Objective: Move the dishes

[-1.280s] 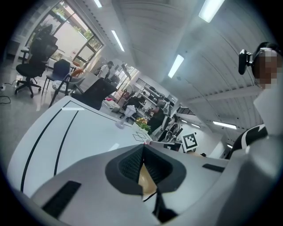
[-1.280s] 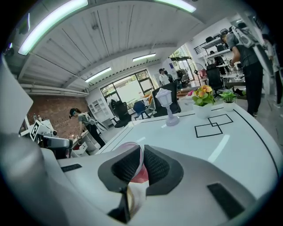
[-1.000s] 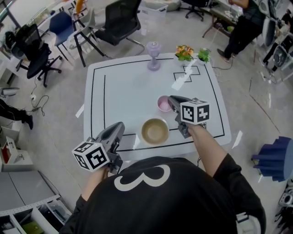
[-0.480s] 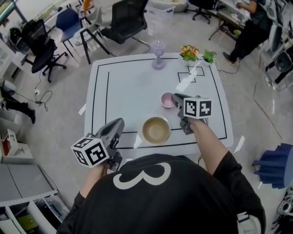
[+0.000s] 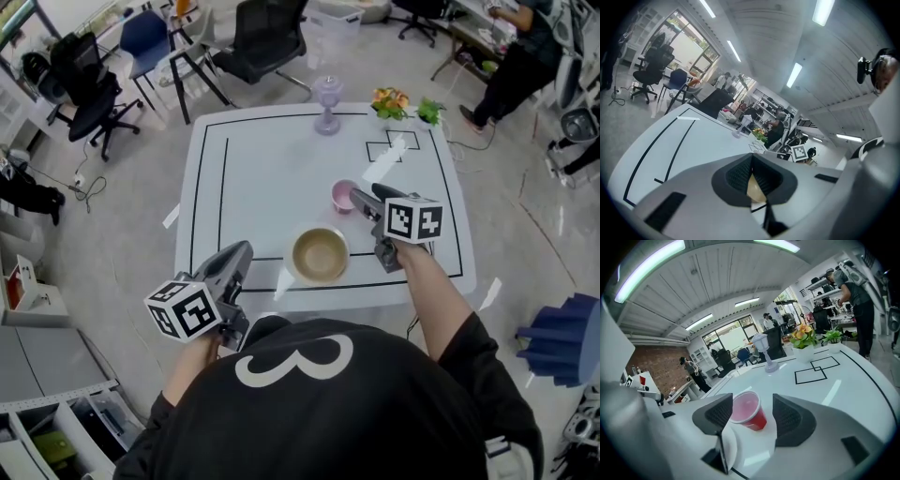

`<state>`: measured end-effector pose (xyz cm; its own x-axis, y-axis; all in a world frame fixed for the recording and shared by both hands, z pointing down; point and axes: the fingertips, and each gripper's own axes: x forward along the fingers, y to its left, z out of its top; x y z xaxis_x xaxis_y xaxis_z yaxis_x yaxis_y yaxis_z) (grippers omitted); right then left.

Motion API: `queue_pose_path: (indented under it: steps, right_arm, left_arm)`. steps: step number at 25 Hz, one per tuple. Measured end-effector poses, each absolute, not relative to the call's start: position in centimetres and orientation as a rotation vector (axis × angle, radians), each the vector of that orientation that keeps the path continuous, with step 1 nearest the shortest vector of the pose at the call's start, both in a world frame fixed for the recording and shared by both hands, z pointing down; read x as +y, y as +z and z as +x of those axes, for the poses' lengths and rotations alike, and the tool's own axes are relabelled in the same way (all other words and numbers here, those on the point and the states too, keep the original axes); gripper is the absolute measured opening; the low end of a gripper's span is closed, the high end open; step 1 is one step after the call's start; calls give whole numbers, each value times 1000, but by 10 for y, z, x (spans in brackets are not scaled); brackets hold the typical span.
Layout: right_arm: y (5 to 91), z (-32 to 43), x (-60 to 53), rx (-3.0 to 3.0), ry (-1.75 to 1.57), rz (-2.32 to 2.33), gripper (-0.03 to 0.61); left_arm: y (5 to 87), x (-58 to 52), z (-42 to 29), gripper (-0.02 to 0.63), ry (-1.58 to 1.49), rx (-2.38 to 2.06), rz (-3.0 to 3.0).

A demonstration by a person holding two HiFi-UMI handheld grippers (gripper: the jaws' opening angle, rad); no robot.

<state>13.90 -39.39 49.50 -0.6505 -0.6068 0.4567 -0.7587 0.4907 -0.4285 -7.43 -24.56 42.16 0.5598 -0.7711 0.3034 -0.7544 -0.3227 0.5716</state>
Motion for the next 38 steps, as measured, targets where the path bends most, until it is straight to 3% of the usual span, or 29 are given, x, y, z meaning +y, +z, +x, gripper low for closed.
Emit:
queue_pose_path:
  steps: [7, 15, 27, 38]
  right_arm:
    - [488, 138, -359, -2524, 854, 1080, 290]
    - [494, 126, -317, -2531, 835, 956, 291]
    - [545, 102, -277, -2430, 957, 825, 255]
    - [562, 90, -279, -2394, 1062, 883, 165]
  left_arm:
    - [421, -240, -74, 3, -36, -1228, 2111]
    - [434, -237, -64, 3, -41, -1202, 2107]
    - [440, -230, -54, 3, -29, -1163, 2120]
    - [456, -227, -57, 3, -1, -1150, 2092]
